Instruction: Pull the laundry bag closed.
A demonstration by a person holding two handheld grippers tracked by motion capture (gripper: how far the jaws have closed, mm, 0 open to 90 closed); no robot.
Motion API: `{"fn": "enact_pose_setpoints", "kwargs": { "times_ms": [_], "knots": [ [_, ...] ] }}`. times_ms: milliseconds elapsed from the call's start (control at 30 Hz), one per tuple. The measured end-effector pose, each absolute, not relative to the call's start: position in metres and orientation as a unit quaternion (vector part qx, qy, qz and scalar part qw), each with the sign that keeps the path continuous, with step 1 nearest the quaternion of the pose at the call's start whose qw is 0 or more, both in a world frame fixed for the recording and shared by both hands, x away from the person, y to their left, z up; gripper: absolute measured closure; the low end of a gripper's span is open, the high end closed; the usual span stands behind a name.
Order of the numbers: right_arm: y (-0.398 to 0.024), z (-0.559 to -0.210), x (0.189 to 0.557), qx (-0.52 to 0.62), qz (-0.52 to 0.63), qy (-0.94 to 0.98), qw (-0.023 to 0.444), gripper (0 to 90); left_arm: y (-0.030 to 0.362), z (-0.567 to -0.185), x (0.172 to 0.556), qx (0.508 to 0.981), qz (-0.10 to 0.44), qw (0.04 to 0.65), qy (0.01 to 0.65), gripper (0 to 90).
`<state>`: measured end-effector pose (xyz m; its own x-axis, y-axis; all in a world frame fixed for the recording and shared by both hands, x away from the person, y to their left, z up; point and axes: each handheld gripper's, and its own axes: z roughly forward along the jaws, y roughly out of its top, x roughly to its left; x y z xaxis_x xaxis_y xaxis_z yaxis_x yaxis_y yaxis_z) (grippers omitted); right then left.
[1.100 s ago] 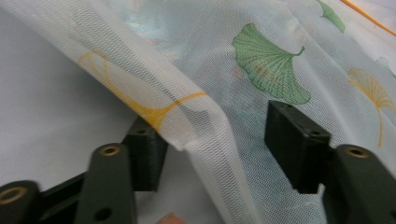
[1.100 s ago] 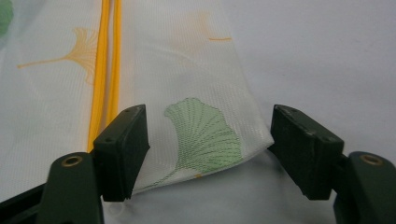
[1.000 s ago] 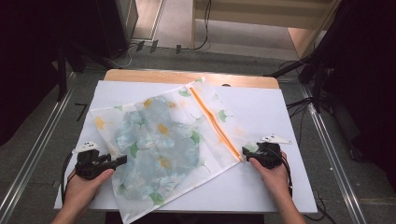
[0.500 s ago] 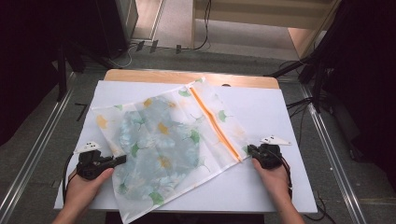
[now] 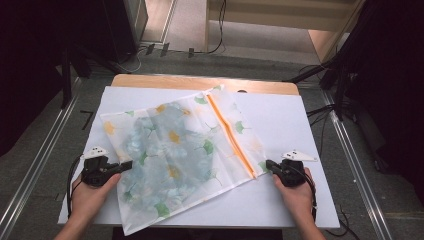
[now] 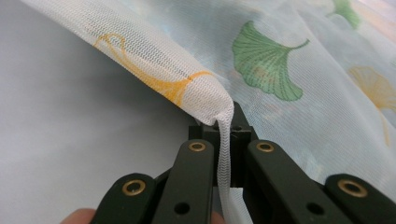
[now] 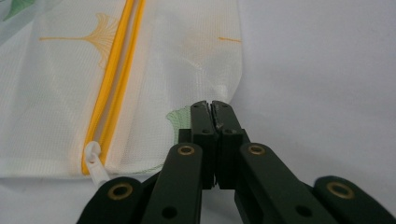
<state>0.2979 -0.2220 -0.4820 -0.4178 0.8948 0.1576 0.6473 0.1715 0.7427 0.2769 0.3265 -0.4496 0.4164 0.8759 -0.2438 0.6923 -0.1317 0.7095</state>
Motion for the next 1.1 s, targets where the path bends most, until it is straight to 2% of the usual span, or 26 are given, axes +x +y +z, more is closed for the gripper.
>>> {"fn": "enact_pose_setpoints", "kwargs": {
  "times_ms": [300, 467, 700, 833, 1100],
  "knots": [
    [-0.227, -0.481, 0.272, 0.514, 0.379, 0.753, 0.160, 90.0, 0.330, -0.451, 0.300, 0.738, 0.124, 0.386, 0.539, 90.0],
    [-0.222, -0.481, 0.248, 0.502, 0.374, 0.766, 0.145, 90.0, 0.326, -0.452, 0.313, 0.740, 0.131, 0.379, 0.539, 90.0],
    [-0.212, -0.477, 0.225, 0.486, 0.366, 0.783, 0.127, 90.0, 0.332, -0.456, 0.314, 0.733, 0.131, 0.380, 0.548, 90.0],
    [-0.208, -0.475, 0.216, 0.480, 0.355, 0.791, 0.131, 90.0, 0.333, -0.457, 0.314, 0.730, 0.127, 0.385, 0.550, 90.0],
    [-0.222, -0.475, 0.206, 0.502, 0.347, 0.783, 0.121, 90.0, 0.327, -0.458, 0.317, 0.730, 0.128, 0.388, 0.548, 90.0]
  ]
}}
